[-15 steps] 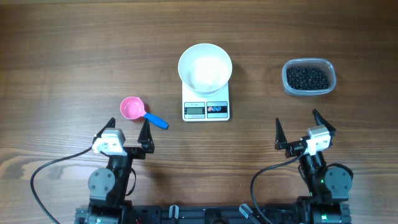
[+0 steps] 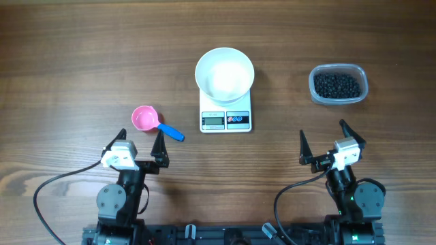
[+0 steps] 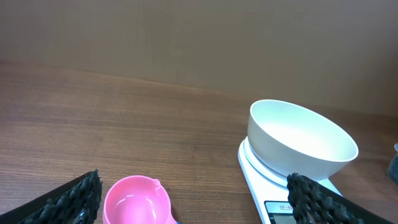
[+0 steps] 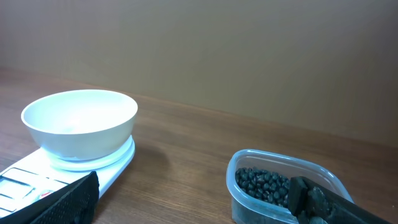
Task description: Scoop item into bowl and weigh 150g on scale
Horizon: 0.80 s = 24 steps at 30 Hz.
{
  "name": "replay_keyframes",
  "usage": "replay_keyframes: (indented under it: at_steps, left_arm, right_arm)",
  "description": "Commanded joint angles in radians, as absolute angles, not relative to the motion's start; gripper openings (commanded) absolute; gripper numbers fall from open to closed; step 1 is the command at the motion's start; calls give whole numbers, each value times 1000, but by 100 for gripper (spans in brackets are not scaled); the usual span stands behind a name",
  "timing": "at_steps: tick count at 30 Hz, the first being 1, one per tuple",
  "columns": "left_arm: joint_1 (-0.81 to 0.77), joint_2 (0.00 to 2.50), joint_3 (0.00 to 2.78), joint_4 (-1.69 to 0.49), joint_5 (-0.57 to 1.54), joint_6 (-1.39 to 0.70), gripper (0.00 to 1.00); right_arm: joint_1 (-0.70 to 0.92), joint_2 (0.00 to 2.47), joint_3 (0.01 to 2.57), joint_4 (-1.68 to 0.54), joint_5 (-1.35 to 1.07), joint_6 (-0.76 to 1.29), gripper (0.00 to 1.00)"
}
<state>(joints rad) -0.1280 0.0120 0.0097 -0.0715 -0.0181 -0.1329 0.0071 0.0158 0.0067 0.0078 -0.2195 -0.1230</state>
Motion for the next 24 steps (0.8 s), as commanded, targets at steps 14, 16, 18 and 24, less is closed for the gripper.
replay_keyframes:
  at_steps: [14, 16, 18, 24]
  left_arm:
    - [-120, 7, 6, -72, -23, -117, 100]
    - [-120, 7, 6, -72, -23, -117, 100]
    - [-120, 7, 6, -72, -23, -117, 100]
    - [-120, 7, 6, -72, -24, -117, 100]
  right_arm:
    - [12, 18, 6, 14, -206, -105, 100]
    - [12, 18, 6, 14, -206, -105, 100]
    - [12, 18, 6, 14, -206, -105, 100]
    - [12, 18, 6, 14, -206, -105, 100]
